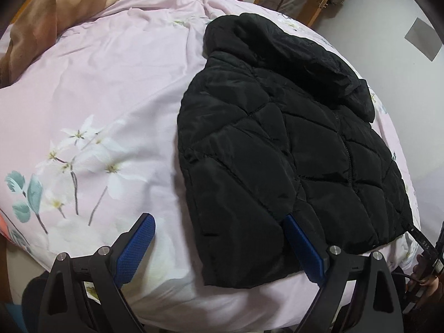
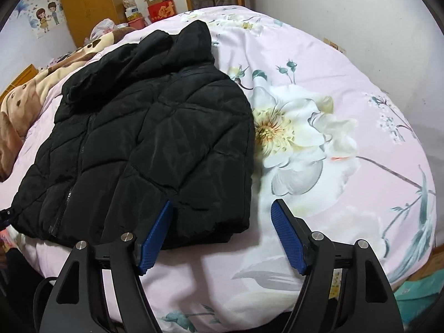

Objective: Fold large clothes

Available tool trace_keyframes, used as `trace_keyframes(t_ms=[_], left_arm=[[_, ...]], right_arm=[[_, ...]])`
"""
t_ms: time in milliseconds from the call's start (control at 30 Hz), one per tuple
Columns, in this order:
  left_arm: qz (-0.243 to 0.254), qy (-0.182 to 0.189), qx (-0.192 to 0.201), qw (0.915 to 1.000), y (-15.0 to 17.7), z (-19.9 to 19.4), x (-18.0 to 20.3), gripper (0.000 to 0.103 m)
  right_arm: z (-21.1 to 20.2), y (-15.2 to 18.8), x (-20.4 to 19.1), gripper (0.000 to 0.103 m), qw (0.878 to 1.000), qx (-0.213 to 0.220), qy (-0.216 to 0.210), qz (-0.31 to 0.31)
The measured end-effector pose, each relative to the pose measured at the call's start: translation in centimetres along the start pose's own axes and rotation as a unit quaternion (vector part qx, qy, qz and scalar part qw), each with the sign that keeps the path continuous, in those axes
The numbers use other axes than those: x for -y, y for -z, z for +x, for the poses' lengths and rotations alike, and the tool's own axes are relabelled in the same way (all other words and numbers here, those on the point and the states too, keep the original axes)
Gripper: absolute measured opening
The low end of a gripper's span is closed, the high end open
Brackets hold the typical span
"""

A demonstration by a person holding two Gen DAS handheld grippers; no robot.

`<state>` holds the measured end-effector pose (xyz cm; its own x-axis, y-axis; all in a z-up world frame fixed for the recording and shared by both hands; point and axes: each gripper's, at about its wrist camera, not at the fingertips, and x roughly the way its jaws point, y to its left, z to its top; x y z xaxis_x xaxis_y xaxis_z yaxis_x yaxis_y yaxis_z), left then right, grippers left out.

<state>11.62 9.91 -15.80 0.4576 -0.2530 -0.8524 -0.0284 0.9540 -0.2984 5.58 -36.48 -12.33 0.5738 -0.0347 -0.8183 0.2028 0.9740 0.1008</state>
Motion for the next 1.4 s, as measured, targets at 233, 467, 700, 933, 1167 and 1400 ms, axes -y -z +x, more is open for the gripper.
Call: trace_keyframes(t_ms=[233, 467, 700, 933, 1167, 1400], left_arm=[[-0.003, -0.003, -0.005, 1.0, 0.5, 0.6, 0.2, 0.085], [-0.005, 0.001, -0.01, 0.9999, 0.8, 1.6, 1.0, 0.059], [-0.013, -0.006, 0.004, 0.9999, 0.9, 0.9, 1.3, 0.034], [0.005, 0.001, 0.032, 0.9995, 1.2, -1.7, 2.1, 0.026], [0.019, 0.006, 0.045, 0.9988, 2.1, -4.6, 2.1, 0.025], [0.024, 0.015, 0.045, 0.9986, 3.1, -6.3, 2.1, 0.025]], right_arm=[[0.7, 0.0, 0.2, 0.073, 1.0, -0.007, -0.009, 0.006], [1.4, -0.2, -0.4, 0.07, 1.0, -0.012, -0.018, 0.004], [1.2, -0.2, -1.0, 0.038, 0.999, -0.017, -0.036, 0.009], [-1.0, -0.2, -1.7, 0.019, 0.999, 0.016, -0.043, -0.005], [-4.4, 0.5, -2.0, 0.015, 0.998, 0.032, -0.049, -0.007], [-7.7, 2.2, -1.9, 0.014, 0.998, 0.036, -0.056, -0.007]])
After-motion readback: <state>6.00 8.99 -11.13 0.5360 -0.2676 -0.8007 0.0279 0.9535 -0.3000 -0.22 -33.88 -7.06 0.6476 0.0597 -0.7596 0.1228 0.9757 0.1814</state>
